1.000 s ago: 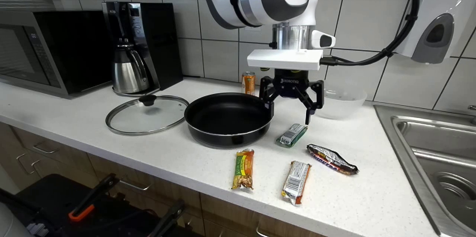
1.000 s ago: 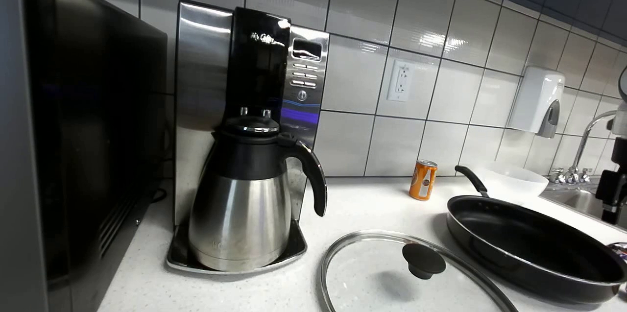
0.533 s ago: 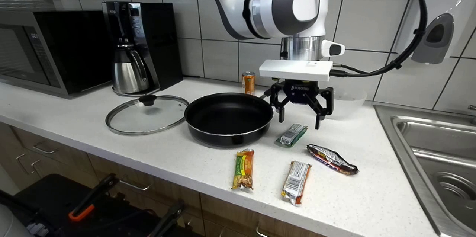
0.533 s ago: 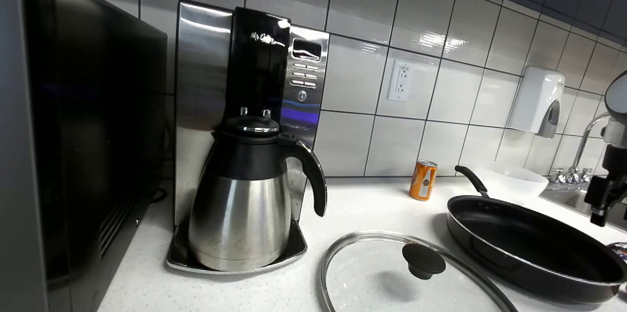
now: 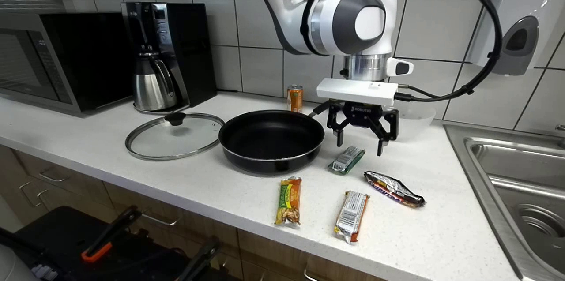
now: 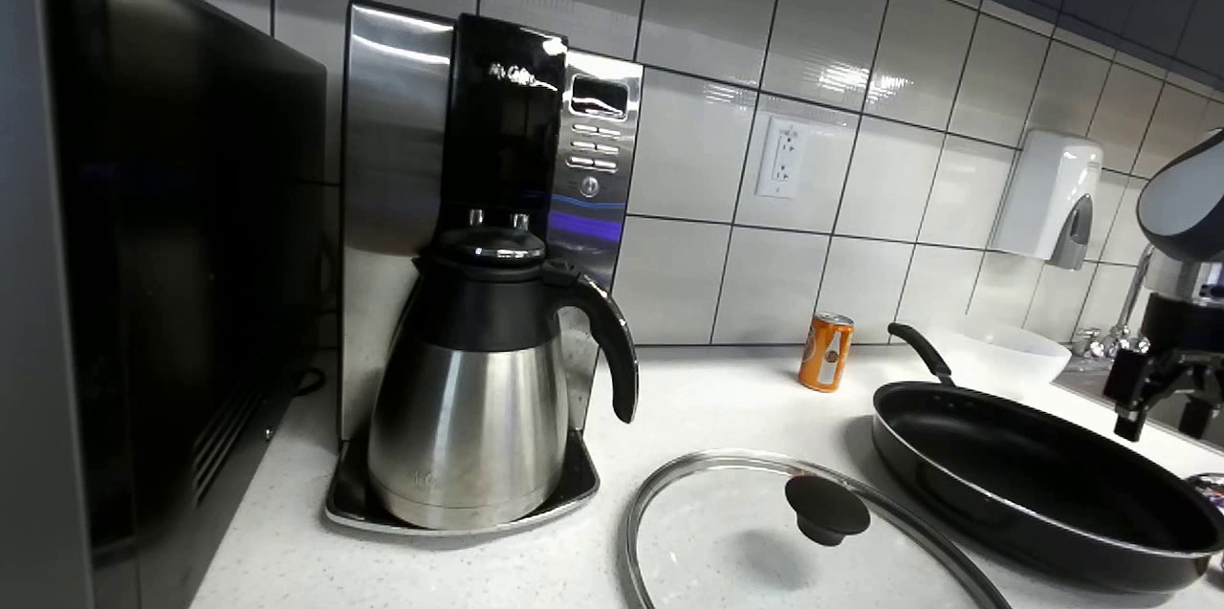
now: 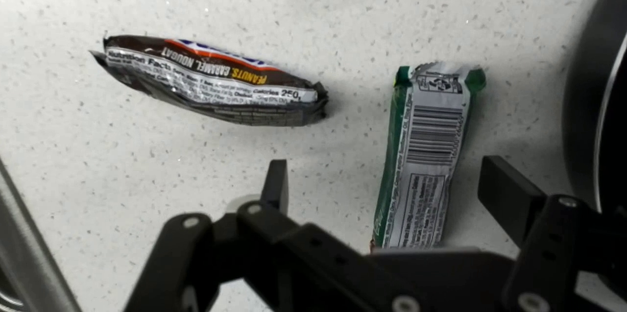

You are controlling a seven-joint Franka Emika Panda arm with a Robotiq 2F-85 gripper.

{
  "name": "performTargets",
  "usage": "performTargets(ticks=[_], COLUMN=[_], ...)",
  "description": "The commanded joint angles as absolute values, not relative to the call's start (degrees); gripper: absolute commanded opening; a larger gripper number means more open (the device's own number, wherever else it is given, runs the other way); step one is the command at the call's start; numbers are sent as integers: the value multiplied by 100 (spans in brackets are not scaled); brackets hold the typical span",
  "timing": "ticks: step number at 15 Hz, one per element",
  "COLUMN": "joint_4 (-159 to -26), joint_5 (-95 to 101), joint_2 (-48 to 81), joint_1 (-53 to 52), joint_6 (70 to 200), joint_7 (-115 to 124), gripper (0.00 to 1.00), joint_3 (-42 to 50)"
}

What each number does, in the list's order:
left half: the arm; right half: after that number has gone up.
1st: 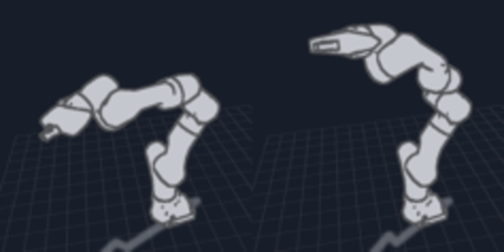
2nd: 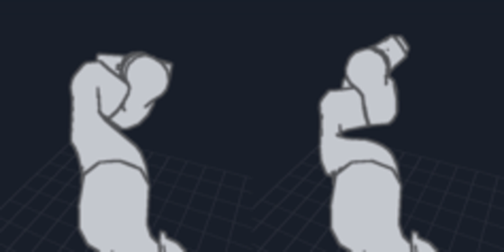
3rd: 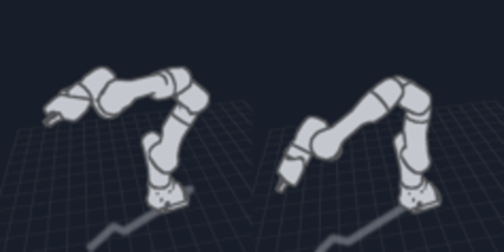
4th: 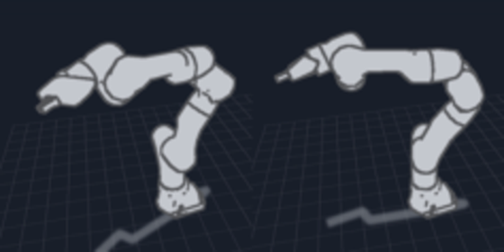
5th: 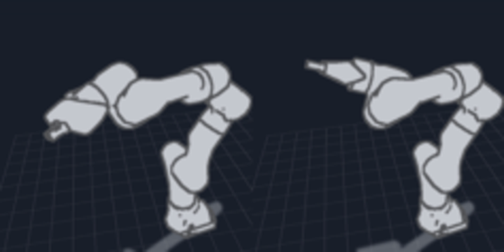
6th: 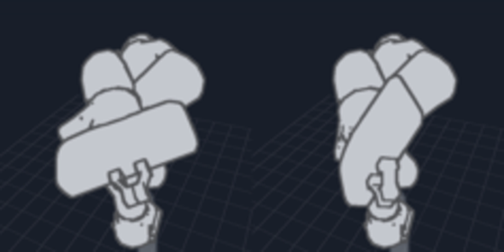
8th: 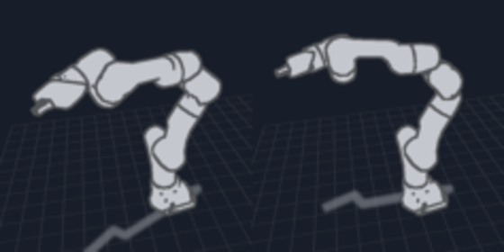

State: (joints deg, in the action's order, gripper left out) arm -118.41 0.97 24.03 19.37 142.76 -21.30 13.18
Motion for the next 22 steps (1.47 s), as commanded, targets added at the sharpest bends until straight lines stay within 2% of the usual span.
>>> performTargets(ticks=[1, 15, 16, 17, 22], joint_4=[-11445, -10879, -10880, -10891, -10975], joint_5=[27, 122, 133, 128, 108], joint_2=[2731, 3407, 3407, 3391, 3276], joint_1=[2084, 2028, 2022, 2023, 2022], joint_6=[14235, 14205, 14232, 14247, 14278], joint_7=[-2208, -1985, -1987, -1991, -2016], gripper=[100, 100, 75, 74, 35], joint_3=[1109, 986, 987, 980, 934])
